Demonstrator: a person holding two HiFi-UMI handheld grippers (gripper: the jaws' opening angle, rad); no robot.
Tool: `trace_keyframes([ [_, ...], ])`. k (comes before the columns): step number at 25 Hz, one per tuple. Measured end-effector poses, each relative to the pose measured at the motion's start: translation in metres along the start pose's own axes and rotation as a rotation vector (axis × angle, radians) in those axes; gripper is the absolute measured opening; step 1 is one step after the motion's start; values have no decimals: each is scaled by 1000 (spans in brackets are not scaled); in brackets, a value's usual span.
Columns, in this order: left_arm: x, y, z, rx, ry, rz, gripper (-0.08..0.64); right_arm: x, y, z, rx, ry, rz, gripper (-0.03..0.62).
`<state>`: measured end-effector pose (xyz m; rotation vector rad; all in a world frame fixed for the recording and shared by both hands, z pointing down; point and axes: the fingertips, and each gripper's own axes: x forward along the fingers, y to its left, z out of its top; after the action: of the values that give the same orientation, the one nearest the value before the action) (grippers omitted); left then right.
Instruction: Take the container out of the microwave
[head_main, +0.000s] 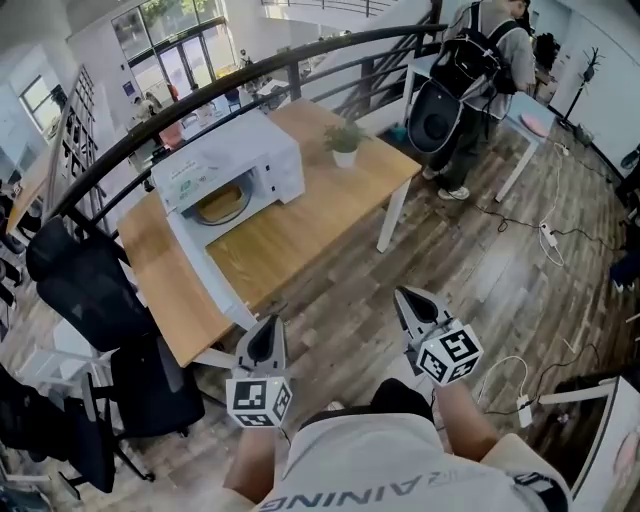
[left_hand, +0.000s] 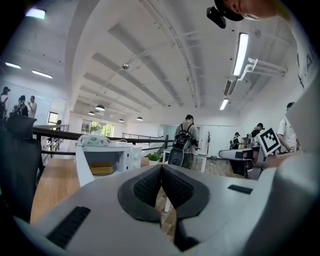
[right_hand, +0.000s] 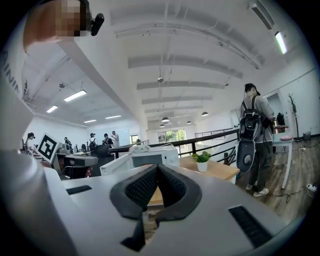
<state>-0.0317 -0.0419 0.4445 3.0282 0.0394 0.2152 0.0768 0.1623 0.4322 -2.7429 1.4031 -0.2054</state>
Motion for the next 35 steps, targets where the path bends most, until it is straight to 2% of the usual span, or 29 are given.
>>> trace_keyframes([
  [7,43,13,18,33,-12,112,31,81,-35,8,5,2,139,20],
  [16,124,27,45,8,-29,363,32,179,-111,32,-6,28,370,20],
  [22,152,26,41,-36,-18,529,31,229,-143,28,-3,71,517,20],
  [29,151,35,35,-74,-9,671,32,273,-126,24,-1,95,664,20],
  [35,147,61,34,-109,-32,730,32,300,-91,31,-45,109,753,20],
])
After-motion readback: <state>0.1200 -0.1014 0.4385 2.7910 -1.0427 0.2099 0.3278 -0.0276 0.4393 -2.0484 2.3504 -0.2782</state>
